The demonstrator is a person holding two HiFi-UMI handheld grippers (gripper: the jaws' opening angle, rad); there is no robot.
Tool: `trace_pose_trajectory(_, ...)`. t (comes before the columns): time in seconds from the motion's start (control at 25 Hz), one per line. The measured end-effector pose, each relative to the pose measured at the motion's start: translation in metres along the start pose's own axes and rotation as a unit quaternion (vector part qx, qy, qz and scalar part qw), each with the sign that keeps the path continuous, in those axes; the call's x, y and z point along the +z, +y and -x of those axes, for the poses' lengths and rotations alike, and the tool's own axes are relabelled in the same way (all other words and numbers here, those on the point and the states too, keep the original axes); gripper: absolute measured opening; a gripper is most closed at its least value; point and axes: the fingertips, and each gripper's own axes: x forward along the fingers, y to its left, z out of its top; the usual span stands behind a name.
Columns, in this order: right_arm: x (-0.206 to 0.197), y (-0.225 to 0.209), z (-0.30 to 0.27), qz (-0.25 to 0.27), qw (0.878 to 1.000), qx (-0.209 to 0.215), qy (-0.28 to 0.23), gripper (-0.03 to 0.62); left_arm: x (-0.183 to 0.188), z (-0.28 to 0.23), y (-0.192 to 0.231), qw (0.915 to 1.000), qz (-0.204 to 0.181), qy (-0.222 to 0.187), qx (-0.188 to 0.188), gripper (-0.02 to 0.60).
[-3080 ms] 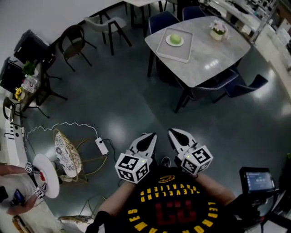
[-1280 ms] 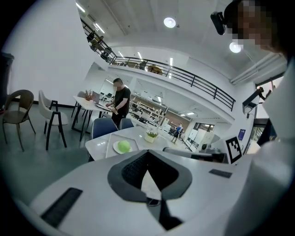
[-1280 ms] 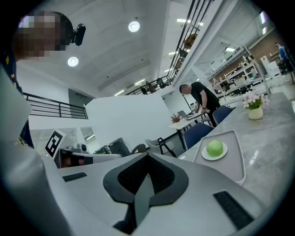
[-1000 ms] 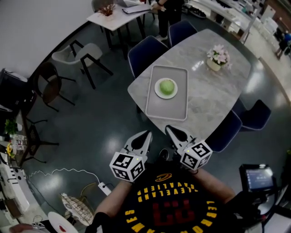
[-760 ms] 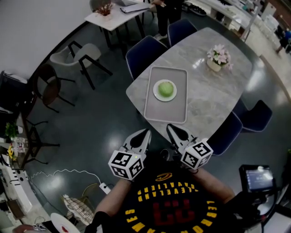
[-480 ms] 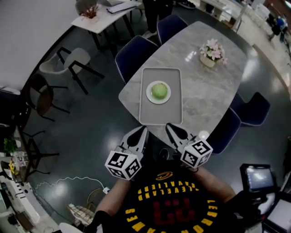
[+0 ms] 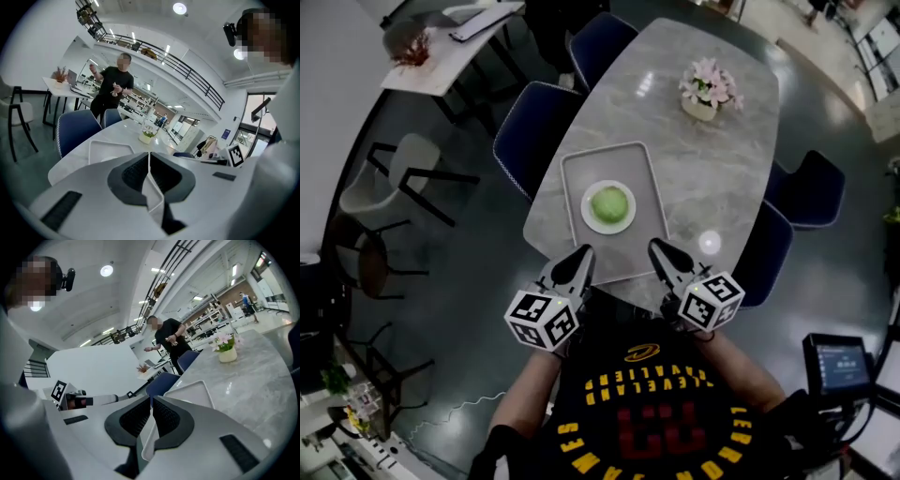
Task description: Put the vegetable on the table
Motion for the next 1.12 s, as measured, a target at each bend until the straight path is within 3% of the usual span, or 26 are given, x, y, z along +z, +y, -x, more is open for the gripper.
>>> trace_pose_trajectory(0.12,-0.002,-0.016,-0.013,-0.044,0.998,-0.033,0.001,0.006,0.007,-0.019,0.022,0.9991,0.019,0.032,-0.021,0.003)
trace_pose_trajectory(0.2,-0.010,-0.031,-0.024,-0.070,0.996,-0.053,0.005,0.013,0.004,-0.035,0.041,0.9975,0.026,0.057,-0.032,0.036)
trace_pose_trajectory(0.24,-0.014,-0.039,-0.029,-0.079,0.995,-0.063,0.008,0.066,0.001,-0.043,0.050,0.9966,0.026,0.069,-0.035,0.044)
trace_pose_trajectory(0.4,-0.029,-0.060,-0.041,-0.093,0.991,-0.097,0.022,0.075,-0.008,-0.069,0.083,0.9919,0.025,0.114,-0.052,0.069)
trace_pose_trajectory(0.48,-0.035,-0.071,-0.044,-0.113,0.987,-0.114,0.026,0.075,-0.013,-0.080,0.094,0.9875,0.034,0.140,-0.064,0.088)
trace_pose_trajectory(0.6,-0.046,-0.094,-0.051,-0.171,0.976,-0.131,0.031,0.125,-0.023,-0.103,0.114,0.9789,0.039,0.187,-0.074,0.121)
trace_pose_trajectory(0.76,-0.063,-0.119,-0.070,-0.205,0.969,-0.126,0.059,0.125,-0.044,-0.137,0.143,0.9633,0.044,0.253,-0.079,0.121)
trace_pose_trajectory(1.12,-0.102,-0.124,-0.094,-0.250,0.954,-0.121,0.111,0.124,-0.066,-0.155,0.187,0.9456,0.022,0.324,-0.027,0.121)
